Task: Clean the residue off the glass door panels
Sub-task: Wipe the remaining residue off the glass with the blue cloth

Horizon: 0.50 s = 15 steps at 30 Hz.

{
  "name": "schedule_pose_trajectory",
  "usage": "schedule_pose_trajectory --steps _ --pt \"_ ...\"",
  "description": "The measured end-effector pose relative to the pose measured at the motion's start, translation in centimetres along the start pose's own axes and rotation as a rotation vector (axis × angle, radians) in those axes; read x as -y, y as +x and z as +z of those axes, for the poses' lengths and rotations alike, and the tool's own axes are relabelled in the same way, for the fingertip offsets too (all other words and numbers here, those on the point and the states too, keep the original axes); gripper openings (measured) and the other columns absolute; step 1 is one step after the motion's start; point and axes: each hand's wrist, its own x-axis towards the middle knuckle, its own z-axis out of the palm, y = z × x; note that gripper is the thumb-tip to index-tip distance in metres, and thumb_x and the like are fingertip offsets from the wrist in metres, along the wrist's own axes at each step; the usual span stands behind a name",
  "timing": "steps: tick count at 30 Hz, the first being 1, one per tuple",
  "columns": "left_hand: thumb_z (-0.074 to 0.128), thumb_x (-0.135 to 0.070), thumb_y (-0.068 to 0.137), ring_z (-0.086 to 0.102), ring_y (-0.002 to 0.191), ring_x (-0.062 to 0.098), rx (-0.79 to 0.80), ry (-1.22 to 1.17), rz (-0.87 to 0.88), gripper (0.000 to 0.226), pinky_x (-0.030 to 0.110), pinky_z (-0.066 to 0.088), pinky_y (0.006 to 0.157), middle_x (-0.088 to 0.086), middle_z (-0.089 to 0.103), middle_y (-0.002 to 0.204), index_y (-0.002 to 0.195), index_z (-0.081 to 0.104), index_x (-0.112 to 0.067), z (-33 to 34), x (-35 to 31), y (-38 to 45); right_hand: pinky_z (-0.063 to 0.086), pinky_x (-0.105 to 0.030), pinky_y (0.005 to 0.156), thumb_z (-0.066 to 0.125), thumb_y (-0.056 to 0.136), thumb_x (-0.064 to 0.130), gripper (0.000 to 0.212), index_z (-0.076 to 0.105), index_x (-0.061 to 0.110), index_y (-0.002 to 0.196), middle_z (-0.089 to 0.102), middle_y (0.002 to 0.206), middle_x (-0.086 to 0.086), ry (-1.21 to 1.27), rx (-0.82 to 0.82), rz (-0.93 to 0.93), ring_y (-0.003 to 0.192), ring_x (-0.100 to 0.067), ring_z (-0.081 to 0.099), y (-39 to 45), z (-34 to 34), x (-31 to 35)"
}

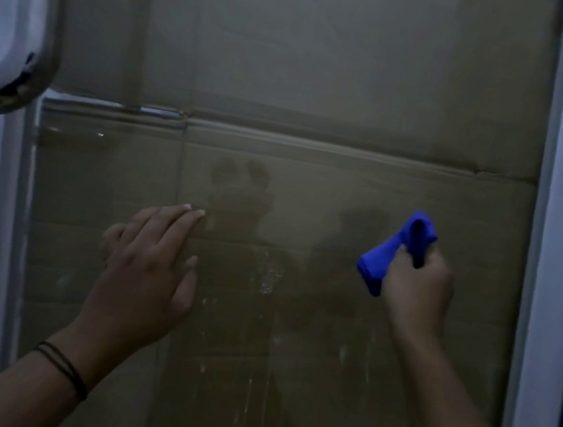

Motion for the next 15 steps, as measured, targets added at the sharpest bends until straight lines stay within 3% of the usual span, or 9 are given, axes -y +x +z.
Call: schedule_pose_trajectory --steps 2,5,8,12,13,15 --pt "0.047 -0.029 0.075 0.048 0.116 0.027 0.000 0.006 0.000 0.055 0.044 0.034 0.090 0.007 0.058 0.127 0.126 0.057 -0.012 -0.1 0.4 -0.3 0.032 -0.031 0.076 0.048 0.085 -0.002 0.032 0.061 -0.002 0.114 0.051 0.097 -0.023 -0.191 0.056 -0.175 0.089 -0.037 0.053 0.8 0.8 -0.3" --pt "0.049 -0.030 0.075 0.049 0.117 0.027 0.005 0.021 -0.007 0.054 0.044 0.034 0.091 0.006 0.058 0.127 0.126 0.058 -0.013 -0.1 1.2 -0.6 0.029 -0.023 0.075 0.042 0.082 -0.011 0.056 0.048 0.005 0.135 0.037 0.097 -0.011 -0.270 0.160 -0.319 0.085 -0.028 0.045 -0.1 3.2 -0.2" --pt "0.049 -0.030 0.074 0.047 0.118 0.026 0.001 0.028 -0.012 0.054 0.046 0.035 0.090 0.006 0.059 0.128 0.125 0.059 -0.014 0.1 1.8 -0.7 0.029 -0.023 0.074 0.042 0.082 -0.011 0.059 0.046 0.007 0.137 0.035 0.098 -0.006 -0.303 0.185 -0.463 0.086 -0.026 0.045 -3.4 5.7 -0.3" --pt "0.044 -0.033 0.075 0.047 0.119 0.027 0.009 0.025 -0.030 0.056 0.043 0.034 0.090 0.008 0.058 0.129 0.126 0.059 -0.014 0.3 2.0 -0.7 0.034 -0.025 0.077 0.045 0.084 0.001 0.062 0.039 0.021 0.142 0.043 0.119 -0.009 -0.323 0.544 -0.737 0.104 -0.025 0.045 -10.2 8.7 0.2" --pt "0.043 -0.033 0.076 0.049 0.118 0.029 0.012 0.022 -0.033 0.057 0.043 0.034 0.090 0.009 0.058 0.129 0.126 0.059 -0.014 0.3 2.0 -0.8 0.032 -0.022 0.078 0.044 0.084 0.000 0.061 0.041 0.021 0.141 0.042 0.117 -0.008 -0.262 0.614 -0.758 0.104 -0.019 0.042 -11.0 8.9 0.4" --pt "0.043 -0.034 0.076 0.051 0.118 0.031 0.016 0.007 -0.039 0.057 0.044 0.035 0.090 0.010 0.058 0.129 0.126 0.060 -0.013 0.2 2.1 -1.0 0.030 -0.009 0.075 0.044 0.082 -0.009 0.055 0.053 0.013 0.132 0.045 0.104 -0.006 -0.036 0.690 -0.611 0.090 -0.009 0.041 -10.7 8.7 1.4"
